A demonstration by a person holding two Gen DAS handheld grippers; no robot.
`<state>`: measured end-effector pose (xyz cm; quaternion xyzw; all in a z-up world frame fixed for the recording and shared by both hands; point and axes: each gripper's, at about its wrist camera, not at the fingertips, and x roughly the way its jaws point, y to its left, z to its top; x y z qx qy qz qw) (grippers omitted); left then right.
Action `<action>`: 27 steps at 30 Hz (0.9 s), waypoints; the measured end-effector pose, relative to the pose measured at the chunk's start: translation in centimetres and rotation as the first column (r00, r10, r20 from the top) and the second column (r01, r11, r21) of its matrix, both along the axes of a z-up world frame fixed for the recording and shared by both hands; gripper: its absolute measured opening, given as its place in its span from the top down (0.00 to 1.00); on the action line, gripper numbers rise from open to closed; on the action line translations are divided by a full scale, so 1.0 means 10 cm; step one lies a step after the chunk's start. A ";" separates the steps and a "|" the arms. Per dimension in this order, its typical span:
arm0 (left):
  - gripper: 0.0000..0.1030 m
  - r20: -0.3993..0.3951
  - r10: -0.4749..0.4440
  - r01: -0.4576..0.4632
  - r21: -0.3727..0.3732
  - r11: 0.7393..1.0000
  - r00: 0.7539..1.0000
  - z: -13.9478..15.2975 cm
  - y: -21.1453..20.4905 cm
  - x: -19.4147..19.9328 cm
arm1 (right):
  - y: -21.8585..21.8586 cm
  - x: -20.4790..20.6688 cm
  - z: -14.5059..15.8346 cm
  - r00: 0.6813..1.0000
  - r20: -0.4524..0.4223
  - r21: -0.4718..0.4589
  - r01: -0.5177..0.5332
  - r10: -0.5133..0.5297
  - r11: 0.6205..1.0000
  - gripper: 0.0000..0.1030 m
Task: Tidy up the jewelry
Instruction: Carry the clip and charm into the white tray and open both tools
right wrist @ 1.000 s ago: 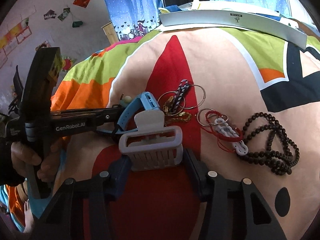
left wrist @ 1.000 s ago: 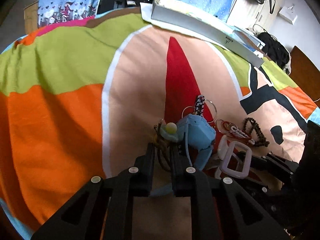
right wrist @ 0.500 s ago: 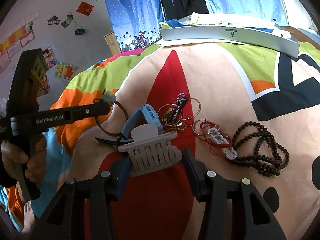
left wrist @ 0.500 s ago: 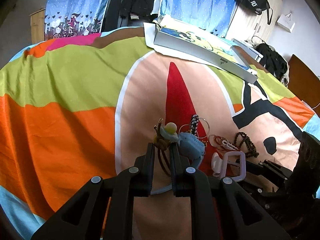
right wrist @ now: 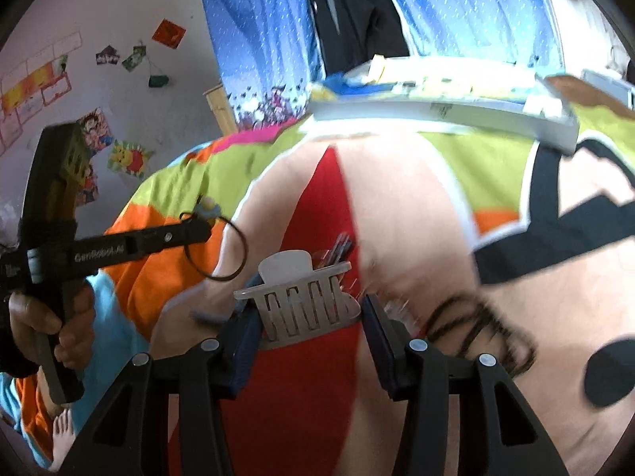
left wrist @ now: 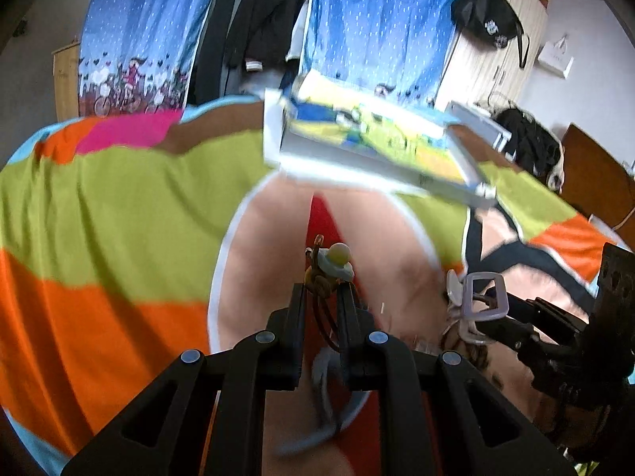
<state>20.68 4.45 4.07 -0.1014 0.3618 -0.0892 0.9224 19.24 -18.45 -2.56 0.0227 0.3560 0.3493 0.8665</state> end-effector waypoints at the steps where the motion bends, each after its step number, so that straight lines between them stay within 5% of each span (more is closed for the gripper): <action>1: 0.89 0.011 0.005 -0.005 -0.006 1.000 1.000 0.05 0.00 0.08 | -0.03 0.07 0.07 1.000 0.013 0.001 0.008 -0.008 1.000 0.54; 9: 0.89 0.097 0.025 -0.024 -0.017 1.000 0.995 0.49 -0.15 0.89 | -0.21 0.90 0.56 0.990 0.097 0.009 0.101 -0.102 0.995 0.54; 15: 0.89 0.125 0.023 -0.027 0.029 0.999 0.992 0.47 -0.37 1.50 | -0.34 1.63 0.78 0.969 0.118 0.047 0.211 -0.215 0.976 0.54; 27: 0.89 0.034 0.027 -0.028 0.022 0.999 0.999 0.07 -0.53 2.06 | -0.32 2.20 0.43 0.954 0.093 -0.022 0.288 -0.285 0.957 0.54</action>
